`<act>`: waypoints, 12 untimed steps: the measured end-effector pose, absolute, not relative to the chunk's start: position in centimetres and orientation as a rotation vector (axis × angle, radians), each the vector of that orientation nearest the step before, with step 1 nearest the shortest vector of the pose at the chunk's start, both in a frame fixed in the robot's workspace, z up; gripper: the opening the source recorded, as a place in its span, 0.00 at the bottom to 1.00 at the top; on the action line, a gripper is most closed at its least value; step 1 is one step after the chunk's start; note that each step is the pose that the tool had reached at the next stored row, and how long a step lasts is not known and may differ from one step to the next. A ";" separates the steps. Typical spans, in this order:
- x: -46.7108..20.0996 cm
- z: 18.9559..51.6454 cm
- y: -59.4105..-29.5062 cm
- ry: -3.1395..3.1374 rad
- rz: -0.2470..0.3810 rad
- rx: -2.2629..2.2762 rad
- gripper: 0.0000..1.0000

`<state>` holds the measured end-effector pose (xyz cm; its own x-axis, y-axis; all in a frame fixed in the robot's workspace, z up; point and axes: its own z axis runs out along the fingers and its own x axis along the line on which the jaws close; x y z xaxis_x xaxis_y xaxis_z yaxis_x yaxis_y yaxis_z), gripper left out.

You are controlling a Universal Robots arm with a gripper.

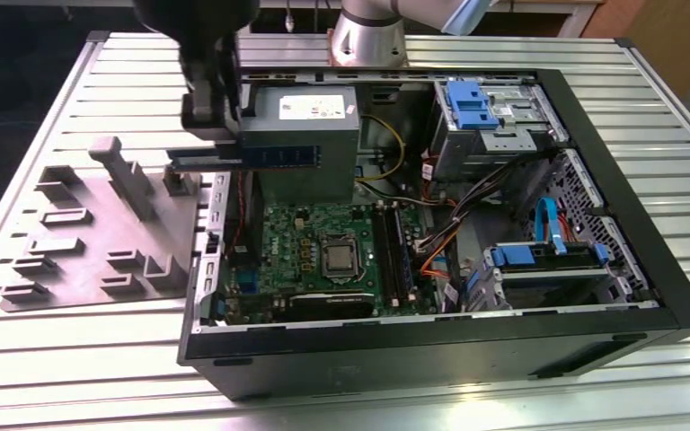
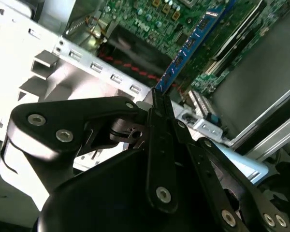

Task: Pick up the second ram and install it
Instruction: 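Pick up the second ram and move it above second insertion slot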

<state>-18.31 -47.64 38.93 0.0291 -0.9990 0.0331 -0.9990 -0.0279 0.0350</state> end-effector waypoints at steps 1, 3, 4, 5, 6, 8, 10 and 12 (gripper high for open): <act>-18.0 38.9 -47.6 -2.156 -0.001 2.218 0.12; -17.3 38.9 -47.6 -2.156 -0.001 2.218 0.12; -17.0 38.9 -47.6 -2.156 -0.001 2.218 0.12; -16.7 38.9 -47.6 -2.156 -0.001 2.218 0.12; -16.3 38.9 -47.6 -2.156 -0.002 2.218 0.12; -15.5 38.9 -47.6 -2.156 -0.002 2.218 0.12; -14.8 38.9 -47.6 -2.156 -0.002 2.218 0.12; -14.1 38.9 -47.6 -2.155 -0.002 2.218 0.12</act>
<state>-14.09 -47.65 38.92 0.0291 -0.9990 0.0331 -0.9990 -0.0279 0.0362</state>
